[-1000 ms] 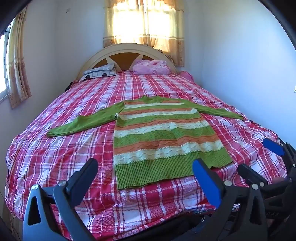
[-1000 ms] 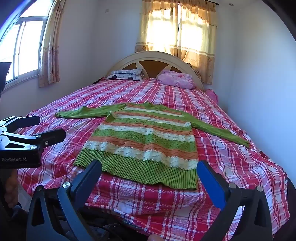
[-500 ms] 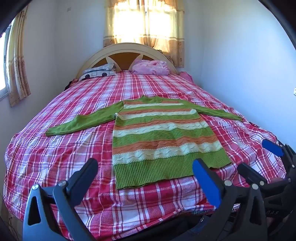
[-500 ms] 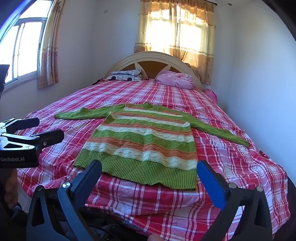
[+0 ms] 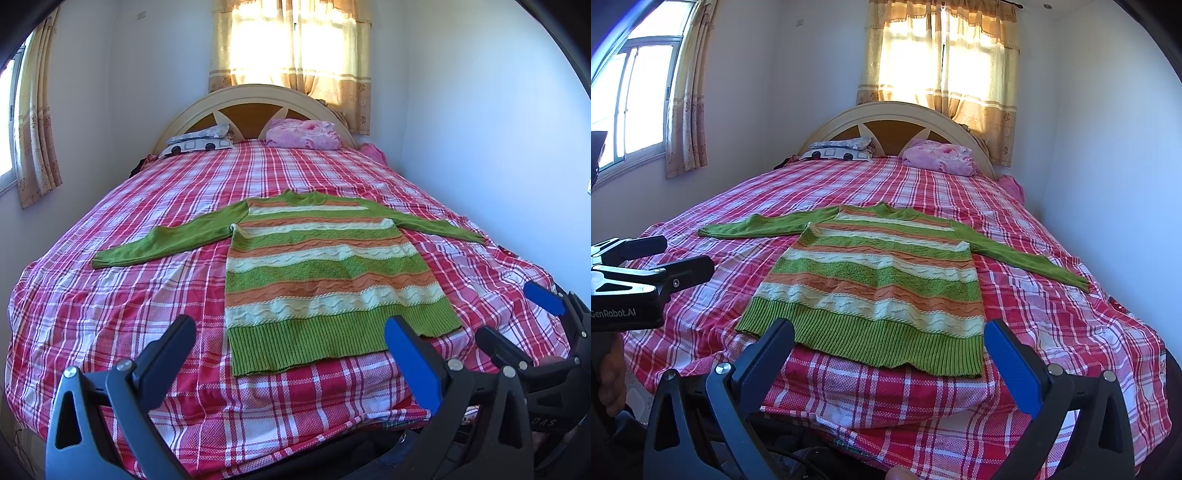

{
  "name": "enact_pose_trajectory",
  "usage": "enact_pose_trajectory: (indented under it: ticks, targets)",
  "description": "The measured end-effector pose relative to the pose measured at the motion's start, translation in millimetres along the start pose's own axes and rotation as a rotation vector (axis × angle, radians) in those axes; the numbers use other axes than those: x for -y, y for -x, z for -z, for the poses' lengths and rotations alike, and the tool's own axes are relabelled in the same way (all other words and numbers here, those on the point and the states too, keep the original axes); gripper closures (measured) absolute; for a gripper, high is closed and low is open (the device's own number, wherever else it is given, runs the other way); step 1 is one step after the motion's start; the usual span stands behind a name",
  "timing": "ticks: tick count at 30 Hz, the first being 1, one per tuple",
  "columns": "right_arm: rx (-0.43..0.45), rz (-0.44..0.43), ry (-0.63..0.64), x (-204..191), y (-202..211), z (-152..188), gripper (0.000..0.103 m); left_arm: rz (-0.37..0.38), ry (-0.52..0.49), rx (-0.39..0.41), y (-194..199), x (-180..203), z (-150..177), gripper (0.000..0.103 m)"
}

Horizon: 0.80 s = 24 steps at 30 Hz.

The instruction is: Fold small clothes

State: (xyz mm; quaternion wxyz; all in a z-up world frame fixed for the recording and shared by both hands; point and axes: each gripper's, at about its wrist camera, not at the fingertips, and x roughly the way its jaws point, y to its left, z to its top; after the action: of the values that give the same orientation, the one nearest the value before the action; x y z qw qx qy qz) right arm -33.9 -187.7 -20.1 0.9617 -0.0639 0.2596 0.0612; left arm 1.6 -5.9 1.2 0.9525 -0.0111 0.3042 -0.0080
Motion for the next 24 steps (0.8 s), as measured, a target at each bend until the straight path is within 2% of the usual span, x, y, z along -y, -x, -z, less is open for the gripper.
enact_pose_trajectory:
  ticks: [11,13,24]
  targets:
    - [0.001,0.002,-0.004,1,0,0,0.001,0.002,0.004,0.004,2,9,1,0.000]
    - [0.000,0.001,-0.004,1,0,0,0.001,0.006,0.002,0.001,-1,-5,1,0.000]
    - [-0.004,0.000,-0.005,1,-1,1,0.001,0.010,0.003,-0.003,-1,-4,1,0.000]
